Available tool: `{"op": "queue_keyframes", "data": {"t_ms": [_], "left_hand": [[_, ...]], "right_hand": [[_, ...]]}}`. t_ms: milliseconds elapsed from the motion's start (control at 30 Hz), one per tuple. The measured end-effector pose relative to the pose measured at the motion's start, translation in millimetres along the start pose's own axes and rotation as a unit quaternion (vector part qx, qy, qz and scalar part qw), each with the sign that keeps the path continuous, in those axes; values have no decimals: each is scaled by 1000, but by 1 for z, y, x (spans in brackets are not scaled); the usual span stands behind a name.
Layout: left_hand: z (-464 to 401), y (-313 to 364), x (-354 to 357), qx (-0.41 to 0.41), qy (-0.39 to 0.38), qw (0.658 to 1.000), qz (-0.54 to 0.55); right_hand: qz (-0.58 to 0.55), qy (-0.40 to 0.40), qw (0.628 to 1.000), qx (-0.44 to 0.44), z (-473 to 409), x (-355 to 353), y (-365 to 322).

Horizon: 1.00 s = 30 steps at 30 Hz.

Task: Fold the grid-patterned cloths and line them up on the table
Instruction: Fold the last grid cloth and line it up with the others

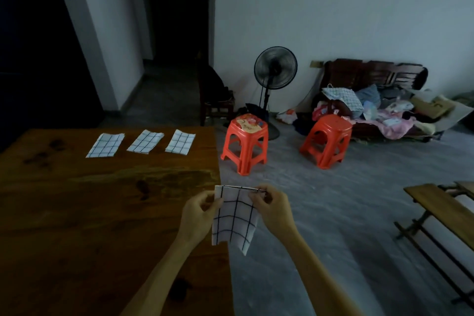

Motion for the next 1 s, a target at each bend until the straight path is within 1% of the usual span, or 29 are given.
{"op": "queue_keyframes", "data": {"t_ms": [133,233,333,433,567,667,767,833,900,1000], "left_hand": [[-3,10,76,-40,38,998,15],[-2,22,133,-69,56,996,16],[-9,37,175,-77,62,995,0],[-32,49,197,-64,81,994,-26],[-71,42,205,-70,105,991,-40],[-114,17,204,-85,130,987,-48],[-169,-7,207,-71,149,985,-55],[-205,-23,211,-75,155,984,-38],[-243,-38,211,-98,163,982,-11],[-308,-49,202,-114,179,977,6]], "right_hand": [[-81,7,995,54,-35,-62,42],[-70,-12,993,91,-56,-102,76],[-89,-18,991,95,-88,-134,92],[-100,-33,990,90,-129,-145,97],[-109,-42,989,92,-179,-130,105],[-108,-65,987,99,-216,-100,115],[-87,-85,988,94,-266,-65,128],[-69,-83,990,95,-304,-42,132],[-59,-86,990,93,-344,-16,128],[-55,-91,990,87,-405,22,107]]}}
Point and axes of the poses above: each hand's wrist, its own z-axis away from the middle knuckle, its own x-axis out of the palm, y = z × x, the point moved 10 cm from there along -z, towards the middle knuckle, and after that the axes turned 12 degrees about y, right-handed, at the moved point
